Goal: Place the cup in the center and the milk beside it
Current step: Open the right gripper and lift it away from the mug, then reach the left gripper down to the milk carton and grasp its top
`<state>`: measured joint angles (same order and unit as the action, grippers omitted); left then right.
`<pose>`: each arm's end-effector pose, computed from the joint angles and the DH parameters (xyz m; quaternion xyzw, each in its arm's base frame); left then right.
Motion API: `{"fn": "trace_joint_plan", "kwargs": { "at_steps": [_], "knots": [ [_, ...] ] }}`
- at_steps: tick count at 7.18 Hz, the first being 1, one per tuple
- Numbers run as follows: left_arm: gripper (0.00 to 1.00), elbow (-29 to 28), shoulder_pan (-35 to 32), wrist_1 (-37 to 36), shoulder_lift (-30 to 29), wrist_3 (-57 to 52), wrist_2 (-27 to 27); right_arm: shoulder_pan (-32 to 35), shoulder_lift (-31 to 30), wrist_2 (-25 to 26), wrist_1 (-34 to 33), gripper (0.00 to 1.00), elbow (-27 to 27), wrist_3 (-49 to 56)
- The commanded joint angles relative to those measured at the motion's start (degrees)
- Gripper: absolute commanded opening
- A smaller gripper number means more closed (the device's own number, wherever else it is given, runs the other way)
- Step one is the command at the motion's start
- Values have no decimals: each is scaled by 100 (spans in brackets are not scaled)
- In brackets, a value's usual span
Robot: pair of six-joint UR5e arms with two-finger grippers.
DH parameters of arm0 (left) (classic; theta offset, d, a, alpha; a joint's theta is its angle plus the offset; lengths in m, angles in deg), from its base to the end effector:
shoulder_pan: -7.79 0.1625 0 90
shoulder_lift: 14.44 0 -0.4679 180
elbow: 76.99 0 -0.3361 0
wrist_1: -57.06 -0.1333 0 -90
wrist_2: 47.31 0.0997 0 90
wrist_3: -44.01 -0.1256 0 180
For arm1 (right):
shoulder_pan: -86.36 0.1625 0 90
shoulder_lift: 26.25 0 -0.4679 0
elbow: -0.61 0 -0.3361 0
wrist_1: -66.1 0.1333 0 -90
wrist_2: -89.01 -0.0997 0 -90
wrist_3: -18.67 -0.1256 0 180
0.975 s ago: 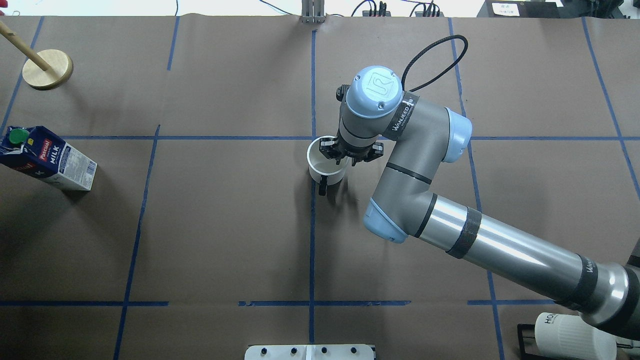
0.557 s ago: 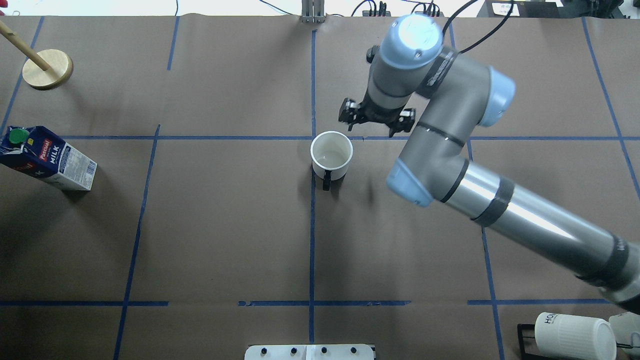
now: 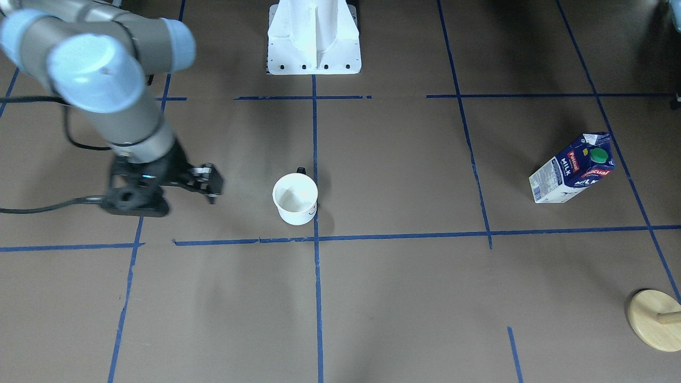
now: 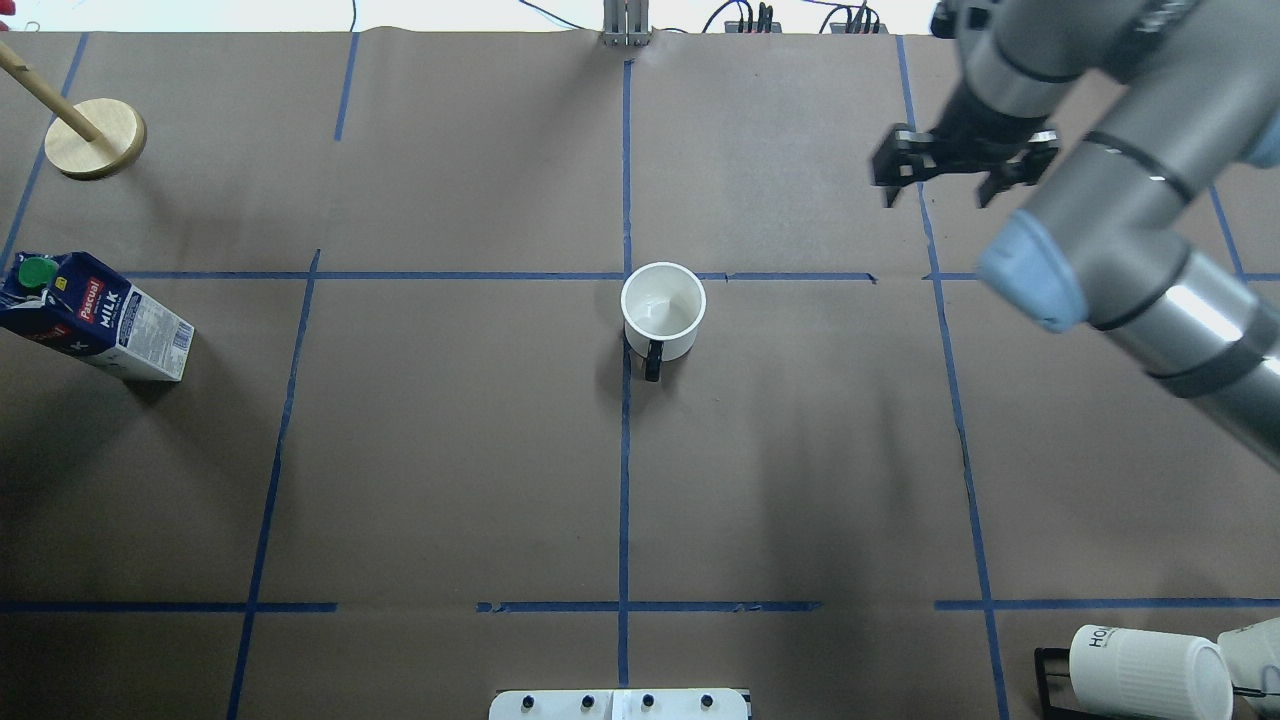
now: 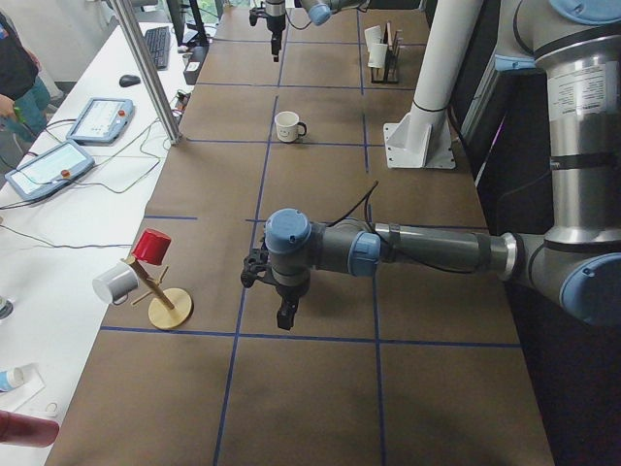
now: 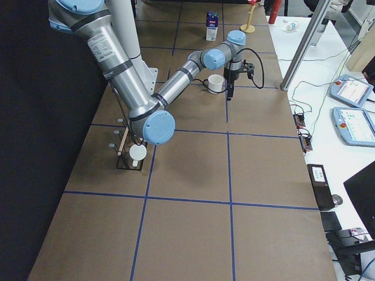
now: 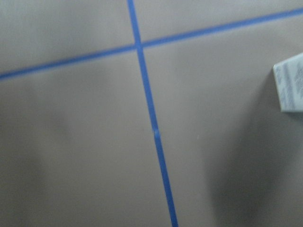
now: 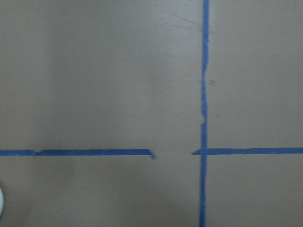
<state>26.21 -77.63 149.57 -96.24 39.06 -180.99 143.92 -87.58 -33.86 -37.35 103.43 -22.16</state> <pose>-0.0162 -0.3813 0.6733 0.0620 0.3710 0.1012 0.9210 -0.2743 -0.5530 0.3966 0.0227 -0.3589 -0.0003 0.9331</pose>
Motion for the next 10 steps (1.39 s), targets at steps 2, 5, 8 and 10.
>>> {"fn": "trace_joint_plan", "kwargs": {
  "at_steps": [2, 5, 8, 10],
  "knots": [
    [100, -212, 0, -14, -582, -6, -35, 1420, -1816, -448, -35, 100, 379, 3220],
    [100, -99, 0, 57, -652, 3, -36, 2625, -3153, -1088, -17, 100, 405, 5203],
    [100, 400, 0, -21, -766, 412, -158, 3120, -4421, -1099, 1071, 100, 511, 5217],
    [100, 666, 567, 56, -864, 1492, -168, 3112, -4397, -1099, 1108, 100, 546, 4909]
  ]
}}
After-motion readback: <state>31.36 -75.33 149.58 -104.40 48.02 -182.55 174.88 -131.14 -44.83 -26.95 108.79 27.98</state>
